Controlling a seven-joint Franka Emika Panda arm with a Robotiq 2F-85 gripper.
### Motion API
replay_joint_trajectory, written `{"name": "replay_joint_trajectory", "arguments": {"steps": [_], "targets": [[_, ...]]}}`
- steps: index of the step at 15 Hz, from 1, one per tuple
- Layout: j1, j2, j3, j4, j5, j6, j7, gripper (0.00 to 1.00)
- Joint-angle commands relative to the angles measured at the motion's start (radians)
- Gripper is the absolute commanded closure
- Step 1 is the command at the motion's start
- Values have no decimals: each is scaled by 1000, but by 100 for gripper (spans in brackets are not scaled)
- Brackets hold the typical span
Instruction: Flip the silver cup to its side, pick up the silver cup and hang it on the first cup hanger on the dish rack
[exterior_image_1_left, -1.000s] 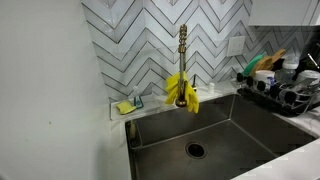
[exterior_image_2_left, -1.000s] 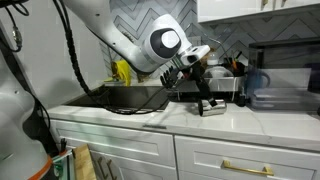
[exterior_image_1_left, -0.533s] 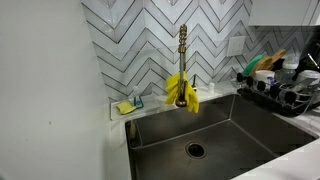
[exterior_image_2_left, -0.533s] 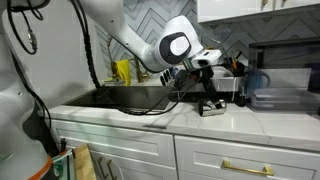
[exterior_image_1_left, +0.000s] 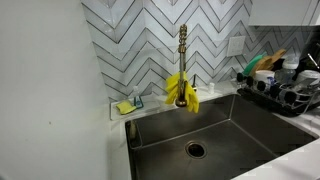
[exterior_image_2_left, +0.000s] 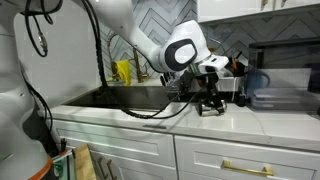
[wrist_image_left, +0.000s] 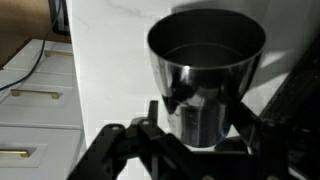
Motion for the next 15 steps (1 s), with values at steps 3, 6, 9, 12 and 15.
{"name": "replay_joint_trajectory", "arguments": {"steps": [3,6,9,12,15], "targets": [[21,27,-27,38,54,-50,-45,59],[16,1,-21,29,71,-66,-79,59],[55,-65,-67,-2,-31,-99,4,59],[89,-145,-107,-25,-209,-147,140,59],[83,-235,-83,-41,-416,-236,305,59]]}}
